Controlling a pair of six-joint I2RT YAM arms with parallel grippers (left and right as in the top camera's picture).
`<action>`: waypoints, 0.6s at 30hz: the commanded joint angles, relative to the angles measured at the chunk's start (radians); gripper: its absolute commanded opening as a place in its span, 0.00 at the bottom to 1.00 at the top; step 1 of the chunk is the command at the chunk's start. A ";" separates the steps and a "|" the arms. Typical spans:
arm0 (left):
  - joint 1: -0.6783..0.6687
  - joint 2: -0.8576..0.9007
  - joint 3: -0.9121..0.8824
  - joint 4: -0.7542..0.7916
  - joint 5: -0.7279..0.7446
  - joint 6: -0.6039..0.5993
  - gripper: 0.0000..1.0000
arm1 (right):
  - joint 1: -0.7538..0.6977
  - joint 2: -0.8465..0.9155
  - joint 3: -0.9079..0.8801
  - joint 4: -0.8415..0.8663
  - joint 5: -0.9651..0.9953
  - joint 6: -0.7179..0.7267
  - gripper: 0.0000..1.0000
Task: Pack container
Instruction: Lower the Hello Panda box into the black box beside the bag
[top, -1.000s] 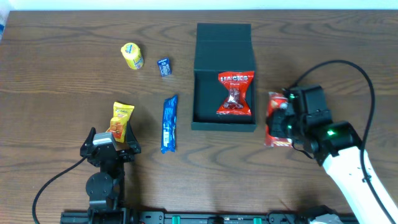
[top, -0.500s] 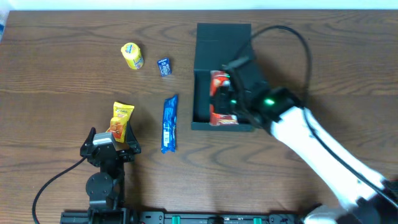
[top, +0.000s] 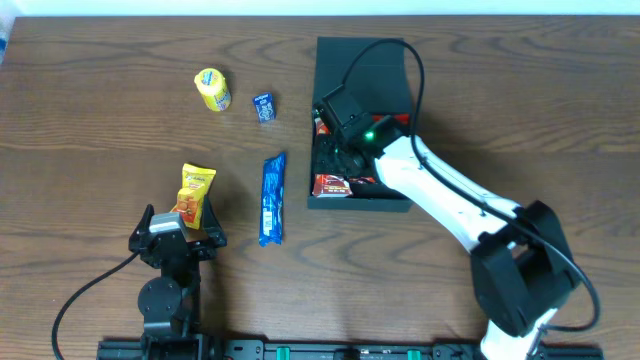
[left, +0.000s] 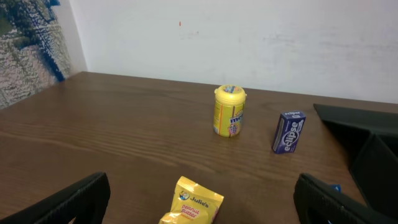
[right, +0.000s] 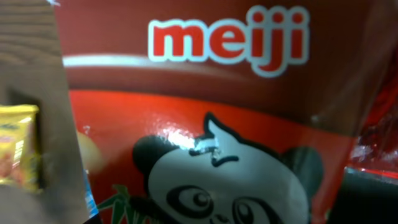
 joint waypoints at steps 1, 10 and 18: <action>0.006 -0.002 -0.016 -0.046 -0.022 0.000 0.96 | -0.007 0.016 0.028 0.001 0.062 0.037 0.42; 0.006 -0.002 -0.016 -0.046 -0.021 0.000 0.95 | -0.015 0.052 0.028 0.001 0.062 0.039 0.45; 0.006 -0.002 -0.016 -0.046 -0.022 0.000 0.95 | -0.015 0.053 0.028 -0.015 0.061 0.037 0.53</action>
